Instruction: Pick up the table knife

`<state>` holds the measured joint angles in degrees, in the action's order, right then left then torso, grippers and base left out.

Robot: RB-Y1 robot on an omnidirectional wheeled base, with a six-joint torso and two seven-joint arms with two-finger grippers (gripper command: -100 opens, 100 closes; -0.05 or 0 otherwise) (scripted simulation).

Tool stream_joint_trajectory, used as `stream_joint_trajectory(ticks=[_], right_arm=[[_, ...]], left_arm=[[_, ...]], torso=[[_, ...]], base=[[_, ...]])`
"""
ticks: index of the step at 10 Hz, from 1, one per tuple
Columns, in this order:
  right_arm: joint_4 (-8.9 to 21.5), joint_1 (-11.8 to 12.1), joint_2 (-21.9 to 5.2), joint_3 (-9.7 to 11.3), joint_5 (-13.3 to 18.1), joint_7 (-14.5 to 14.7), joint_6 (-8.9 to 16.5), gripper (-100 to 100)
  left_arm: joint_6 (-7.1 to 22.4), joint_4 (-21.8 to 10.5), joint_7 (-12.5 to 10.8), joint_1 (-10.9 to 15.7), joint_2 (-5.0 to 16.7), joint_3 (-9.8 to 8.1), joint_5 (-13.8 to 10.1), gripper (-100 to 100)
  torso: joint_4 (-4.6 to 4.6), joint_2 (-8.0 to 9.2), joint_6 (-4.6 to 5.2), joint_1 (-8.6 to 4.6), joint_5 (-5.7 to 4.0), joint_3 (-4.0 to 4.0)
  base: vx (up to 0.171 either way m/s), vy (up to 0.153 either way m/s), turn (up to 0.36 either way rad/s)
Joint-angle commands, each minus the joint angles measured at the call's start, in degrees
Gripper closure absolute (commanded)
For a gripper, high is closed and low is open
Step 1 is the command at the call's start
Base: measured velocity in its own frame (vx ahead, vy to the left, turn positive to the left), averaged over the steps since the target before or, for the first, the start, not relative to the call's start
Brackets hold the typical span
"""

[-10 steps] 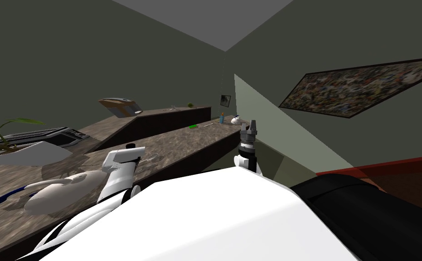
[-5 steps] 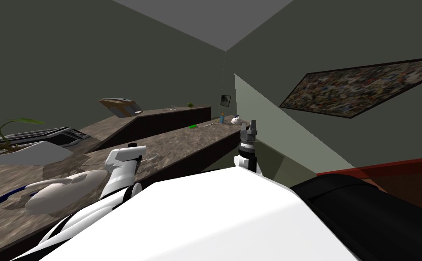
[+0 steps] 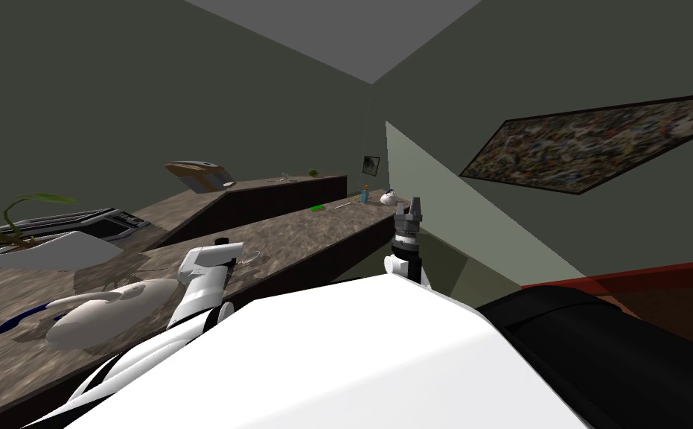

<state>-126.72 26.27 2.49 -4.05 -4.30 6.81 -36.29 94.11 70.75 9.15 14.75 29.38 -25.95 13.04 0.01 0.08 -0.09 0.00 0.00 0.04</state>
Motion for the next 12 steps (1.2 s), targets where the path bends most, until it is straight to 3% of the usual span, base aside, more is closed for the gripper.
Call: stream_joint_trajectory(ticks=[1,2,6,7,8,10,11,12], right_arm=[[0.0,0.0,0.0,0.0,0.0,0.0,0.0,0],[0.0,0.0,0.0,0.0,0.0,0.0,0.0,0],[0.0,0.0,0.0,0.0,0.0,0.0,0.0,0],[0.0,0.0,0.0,0.0,0.0,0.0,0.0,0],[0.0,0.0,0.0,0.0,0.0,0.0,0.0,0],[0.0,0.0,0.0,0.0,0.0,0.0,0.0,0],[0.0,0.0,0.0,0.0,0.0,0.0,0.0,0],[0.0,0.0,0.0,0.0,0.0,0.0,0.0,0]], left_arm=[[0.0,0.0,0.0,0.0,0.0,0.0,0.0,-100],[-0.26,-0.11,-0.08,-0.02,-0.03,0.02,0.0,100],[-0.46,0.04,-0.12,0.11,0.03,0.01,-0.02,100],[-0.44,0.03,-0.12,0.1,0.03,0.01,-0.01,0],[1.24,1.02,0.46,0.25,0.39,-0.29,-0.05,100],[3.2,2.45,0.98,0.69,0.76,-0.59,0.02,100],[2.32,1.8,0.78,0.51,0.67,-0.51,0.0,100],[2.56,1.87,0.83,0.56,0.7,-0.52,0.01,0]], torso=[[0.0,0.0,0.0,0.0,0.0,0.0],[0.0,0.0,0.0,-0.02,-0.01,0.0],[-0.1,-0.07,-0.05,0.0,0.04,-0.09],[-0.1,-0.08,-0.04,0.01,0.04,-0.09],[-0.09,-0.08,-0.04,0.01,0.04,-0.09],[-0.07,-0.06,-0.03,0.01,0.02,-0.07],[-0.05,-0.07,0.01,-0.05,0.01,-0.06],[-0.06,-0.06,-0.01,-0.03,0.03,-0.06]], base=[[0.0,0.0,0.0],[0.0,0.0,0.0],[0.0,0.0,0.0],[0.0,0.0,0.0],[0.01,0.011,0.003],[0.0,-0.005,-0.011],[0.001,-0.005,-0.006],[0.0,0.0,0.0]])
